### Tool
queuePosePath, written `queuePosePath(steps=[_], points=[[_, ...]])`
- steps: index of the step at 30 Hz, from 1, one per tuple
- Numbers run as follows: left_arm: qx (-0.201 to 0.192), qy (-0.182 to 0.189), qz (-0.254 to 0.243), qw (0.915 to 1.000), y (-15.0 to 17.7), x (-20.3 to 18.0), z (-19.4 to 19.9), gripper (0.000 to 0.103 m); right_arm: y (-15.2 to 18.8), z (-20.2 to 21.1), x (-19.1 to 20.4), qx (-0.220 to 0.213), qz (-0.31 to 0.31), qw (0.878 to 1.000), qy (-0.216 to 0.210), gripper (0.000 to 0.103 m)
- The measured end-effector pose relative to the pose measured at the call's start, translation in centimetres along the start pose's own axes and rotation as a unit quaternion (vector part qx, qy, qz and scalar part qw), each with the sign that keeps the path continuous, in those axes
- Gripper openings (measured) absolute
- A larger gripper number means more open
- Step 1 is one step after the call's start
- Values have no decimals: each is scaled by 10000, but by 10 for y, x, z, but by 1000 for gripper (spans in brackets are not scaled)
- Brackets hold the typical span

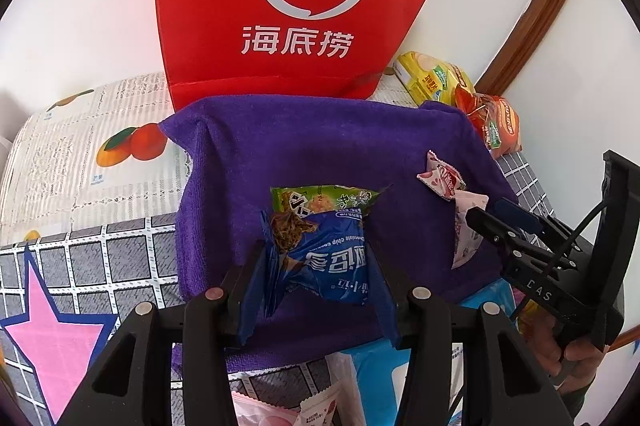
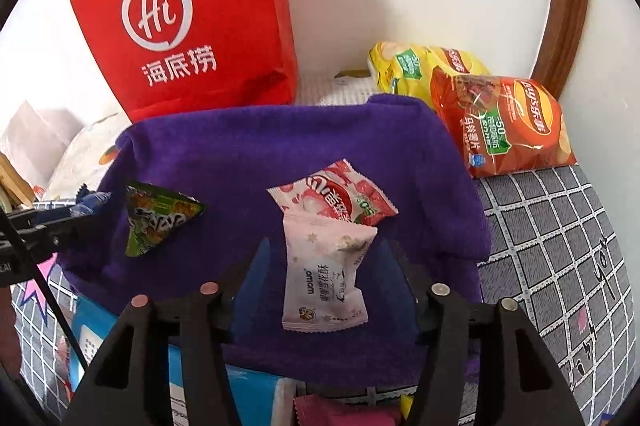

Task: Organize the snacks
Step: 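Open the right tool on the white amon bag while the left tool drops the blue bag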

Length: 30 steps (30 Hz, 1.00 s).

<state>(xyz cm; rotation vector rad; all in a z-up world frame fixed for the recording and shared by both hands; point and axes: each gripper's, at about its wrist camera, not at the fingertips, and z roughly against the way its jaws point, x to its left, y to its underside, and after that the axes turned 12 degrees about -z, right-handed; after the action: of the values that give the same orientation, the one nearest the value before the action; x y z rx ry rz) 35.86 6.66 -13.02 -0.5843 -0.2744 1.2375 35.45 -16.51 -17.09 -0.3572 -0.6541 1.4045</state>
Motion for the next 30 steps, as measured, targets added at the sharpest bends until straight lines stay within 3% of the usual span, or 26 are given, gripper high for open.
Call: queuePosePath(steps=[23,29,30], points=[[14,269,-136,9995,0,-12,4,48,11,42,-4,-101,-140,9998,73,57],[11,262,-32,9997,-1,-10,6,56,17,48,-10,-23,-261,9996,92,57],[2,278,-20,9996,-1,-10,7,61,18,48,-11,-14,-273,9996,103,57]])
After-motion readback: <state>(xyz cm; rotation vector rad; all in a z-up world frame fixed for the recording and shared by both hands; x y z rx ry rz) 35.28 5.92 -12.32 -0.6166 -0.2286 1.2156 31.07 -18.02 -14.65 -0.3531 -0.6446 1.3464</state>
